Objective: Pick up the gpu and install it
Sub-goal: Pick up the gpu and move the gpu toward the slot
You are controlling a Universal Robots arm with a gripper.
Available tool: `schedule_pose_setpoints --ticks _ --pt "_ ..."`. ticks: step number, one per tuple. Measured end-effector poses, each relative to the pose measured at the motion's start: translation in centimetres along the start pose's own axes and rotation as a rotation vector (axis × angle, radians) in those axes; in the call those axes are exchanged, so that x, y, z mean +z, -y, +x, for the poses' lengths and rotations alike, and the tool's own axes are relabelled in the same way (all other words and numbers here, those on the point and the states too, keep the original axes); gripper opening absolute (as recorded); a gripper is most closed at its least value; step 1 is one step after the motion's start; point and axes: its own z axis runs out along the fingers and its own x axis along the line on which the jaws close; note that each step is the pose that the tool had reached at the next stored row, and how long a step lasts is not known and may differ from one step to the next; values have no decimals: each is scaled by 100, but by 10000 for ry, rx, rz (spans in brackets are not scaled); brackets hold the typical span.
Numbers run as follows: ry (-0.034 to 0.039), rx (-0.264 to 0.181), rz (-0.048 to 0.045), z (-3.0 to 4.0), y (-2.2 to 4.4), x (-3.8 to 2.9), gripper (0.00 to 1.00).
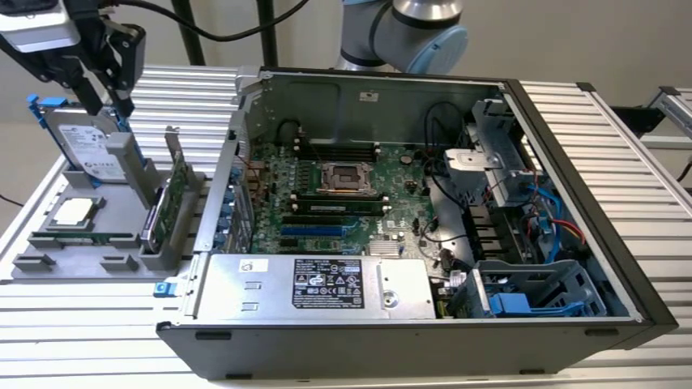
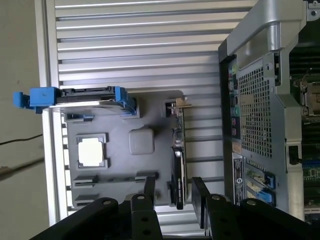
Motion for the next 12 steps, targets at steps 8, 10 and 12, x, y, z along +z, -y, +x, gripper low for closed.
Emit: schedule_pose_setpoints --ticks 8,10,12 --pt "-7 -101 -2 -77 46 33 100" --pt "-10 -137 -1 -92 60 41 100" --pt "-12 -173 -2 -105 73 51 100"
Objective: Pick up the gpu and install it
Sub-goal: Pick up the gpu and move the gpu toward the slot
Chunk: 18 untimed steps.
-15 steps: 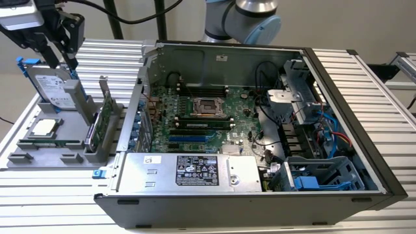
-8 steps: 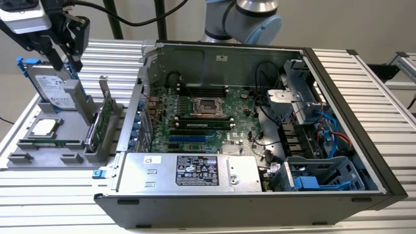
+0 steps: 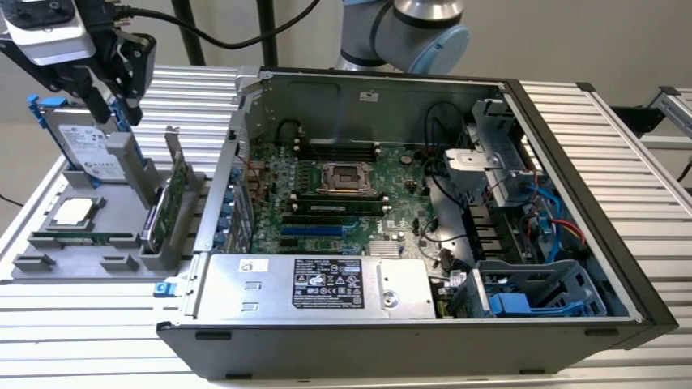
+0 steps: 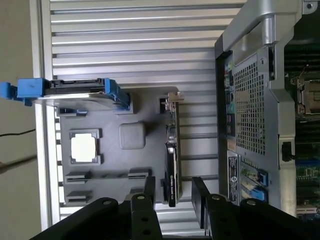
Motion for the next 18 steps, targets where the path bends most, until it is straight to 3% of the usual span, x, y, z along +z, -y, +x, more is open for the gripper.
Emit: schedule_pose_setpoints --ticks 18 --pt "-19 -312 -7 -80 85 64 100"
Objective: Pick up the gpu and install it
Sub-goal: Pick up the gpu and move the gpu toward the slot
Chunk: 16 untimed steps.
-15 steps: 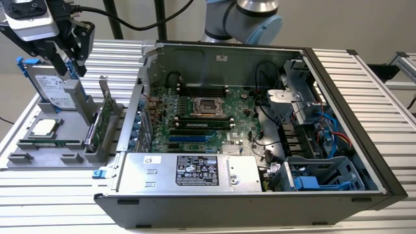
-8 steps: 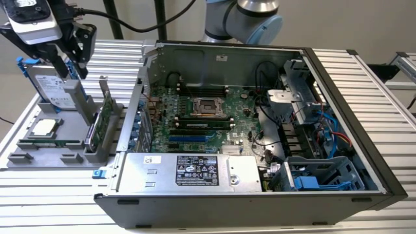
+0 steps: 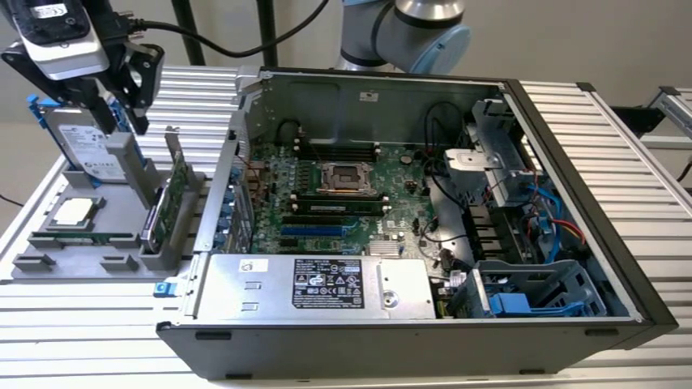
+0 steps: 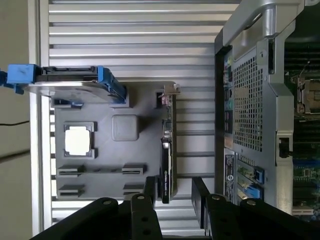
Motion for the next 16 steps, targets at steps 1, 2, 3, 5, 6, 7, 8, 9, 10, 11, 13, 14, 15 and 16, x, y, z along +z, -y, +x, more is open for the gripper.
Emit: schedule_pose_setpoints --ticks 1,2,3,5,6,7,8,9,10,11,13,14,15,16 --pt "-5 -16 0 -3 5 4 100" --pt "-8 -33 0 -7 9 9 100" --pt "-13 -49 1 -10 13 13 100" --pt "-22 -80 1 -17 21 22 100" --pt "-26 -96 1 -20 24 26 100" --pt "-29 -112 0 -24 28 31 100" --pt "-33 -127 -1 -27 32 36 100" --pt "-37 -143 -1 -29 36 40 100" --pt "-41 -159 -1 -32 40 45 100" --pt "-45 -174 -1 -35 44 49 100" --pt "-52 -204 -2 -39 51 59 100" --pt "-57 -218 -1 -41 55 64 100" --pt "-60 -233 -2 -44 59 68 100" --pt "-64 -247 -1 -46 62 72 100"
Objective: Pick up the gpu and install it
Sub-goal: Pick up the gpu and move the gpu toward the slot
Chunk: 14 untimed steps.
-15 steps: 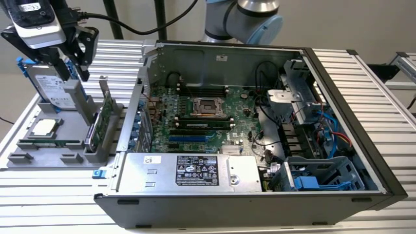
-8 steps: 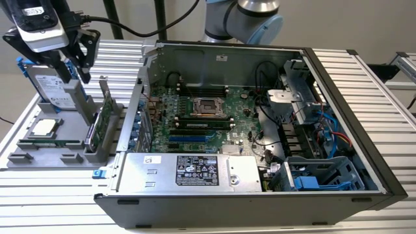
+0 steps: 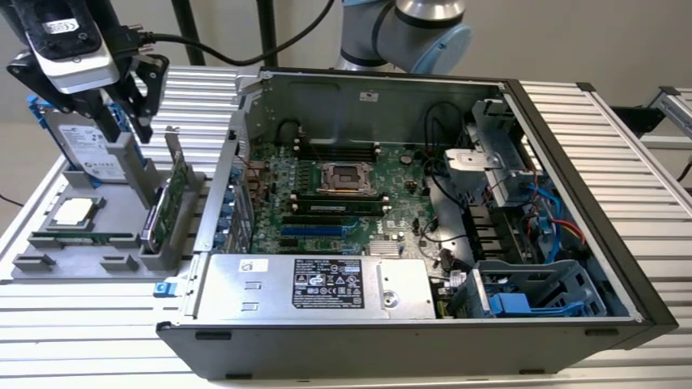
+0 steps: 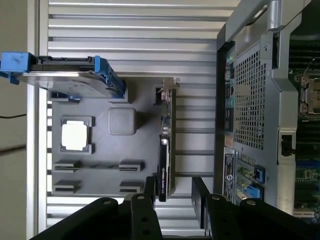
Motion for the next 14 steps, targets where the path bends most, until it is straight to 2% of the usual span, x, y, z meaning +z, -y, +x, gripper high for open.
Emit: schedule_pose_setpoints --ticks 14 --pt "-65 -210 -3 -33 46 59 100"
